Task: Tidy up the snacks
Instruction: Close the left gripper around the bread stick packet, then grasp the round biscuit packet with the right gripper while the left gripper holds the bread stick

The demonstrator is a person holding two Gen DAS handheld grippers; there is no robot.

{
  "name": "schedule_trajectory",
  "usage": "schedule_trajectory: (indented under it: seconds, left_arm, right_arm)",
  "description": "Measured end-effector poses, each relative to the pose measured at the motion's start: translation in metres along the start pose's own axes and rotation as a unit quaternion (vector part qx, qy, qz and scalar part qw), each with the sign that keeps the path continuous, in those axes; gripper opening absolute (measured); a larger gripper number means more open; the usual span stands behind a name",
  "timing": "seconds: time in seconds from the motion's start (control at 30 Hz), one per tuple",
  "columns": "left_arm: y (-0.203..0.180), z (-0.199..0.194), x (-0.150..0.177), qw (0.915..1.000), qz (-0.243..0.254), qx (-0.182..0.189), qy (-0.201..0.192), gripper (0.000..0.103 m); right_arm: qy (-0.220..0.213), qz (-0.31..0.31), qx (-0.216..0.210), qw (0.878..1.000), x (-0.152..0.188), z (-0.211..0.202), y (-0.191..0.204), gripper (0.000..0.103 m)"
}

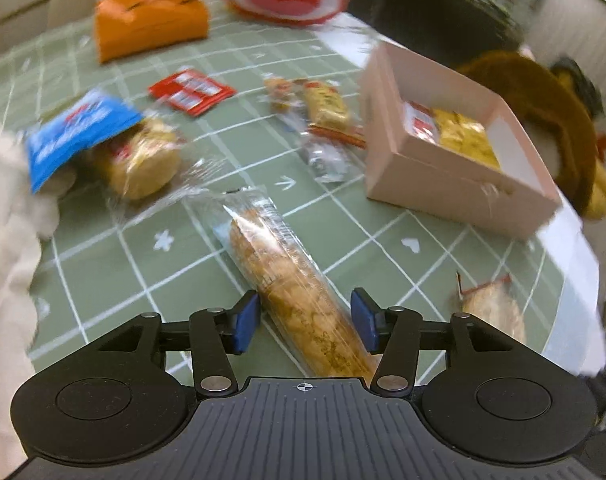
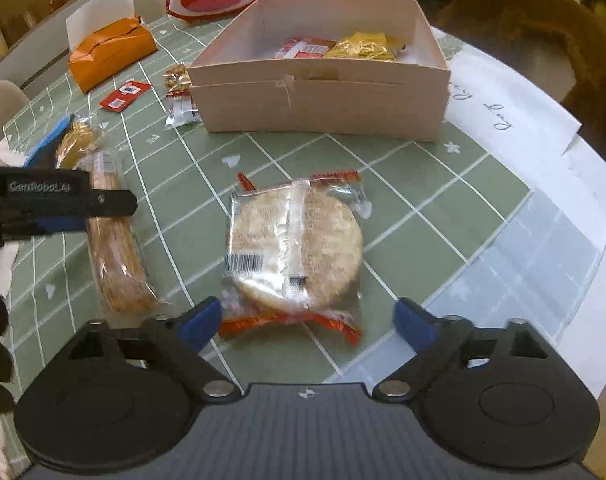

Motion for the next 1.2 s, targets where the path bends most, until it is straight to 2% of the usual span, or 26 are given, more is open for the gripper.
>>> schedule_trajectory:
  seconds: [0.13, 0.23, 0.33, 0.5, 0.7, 0.8, 0.9, 1.07, 1.2]
  left_arm:
    - [-0.014, -0.014, 0.017, 0.9941, 0.097, 0.047, -0.013, 0.044]
    - [-0.011, -0.025, 0.035, 0.9894, 0.127, 0.07, 0.006, 0.04]
    - [-0.004, -0.027, 0.041, 0.9923, 0.113, 0.05, 0.011, 0.043]
    - [-0.008, -0.018, 0.034, 0.9945, 0.094, 0.044, 0.016, 0.043]
    - [-0.008, -0.015, 0.031, 0.9957, 0.072, 0.057, 0.016, 0.044]
    - [-0.004, -0.015, 0.032, 0.996, 0.056, 0.067, 0.015, 0.044]
    - [-0.001, -0.015, 0.032, 0.9965, 0.04, 0.072, 0.018, 0.044]
    - [-0.006, -0.015, 0.03, 0.9962, 0.058, 0.061, 0.022, 0.043]
    - [-0.008, -0.015, 0.032, 0.9962, 0.064, 0.057, 0.019, 0.044]
  right_arm:
    - [0.0, -0.039, 0.009, 0.999, 0.011, 0.0, 0.005, 0.103]
    - [-0.004, -0.065, 0.013, 0.998, 0.018, 0.0, 0.006, 0.103]
    - [-0.011, -0.068, 0.012, 0.998, 0.022, -0.003, 0.006, 0.103]
    - [-0.013, -0.061, 0.017, 0.998, 0.024, -0.005, 0.007, 0.103]
    - [0.001, -0.063, 0.014, 0.998, 0.023, -0.005, 0.007, 0.103]
    - [0.001, -0.047, 0.007, 0.999, 0.012, -0.004, 0.009, 0.103]
    - [0.001, -0.031, 0.027, 0.999, -0.006, 0.002, 0.008, 0.103]
    - [0.021, -0.022, 0.032, 0.999, -0.027, 0.022, 0.005, 0.103]
    - [0.042, -0.034, 0.009, 0.998, -0.031, 0.026, 0.015, 0.103]
Point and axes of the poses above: each gripper's, at about its wrist camera, not at the fingertips, and z roughly the way its jaws point, y to its left, x to its underside, the point moved 5 cm from there along z, roughly the way its jaws point, and after that the axes turned 12 degrees about -x, right-handed, at the moved point
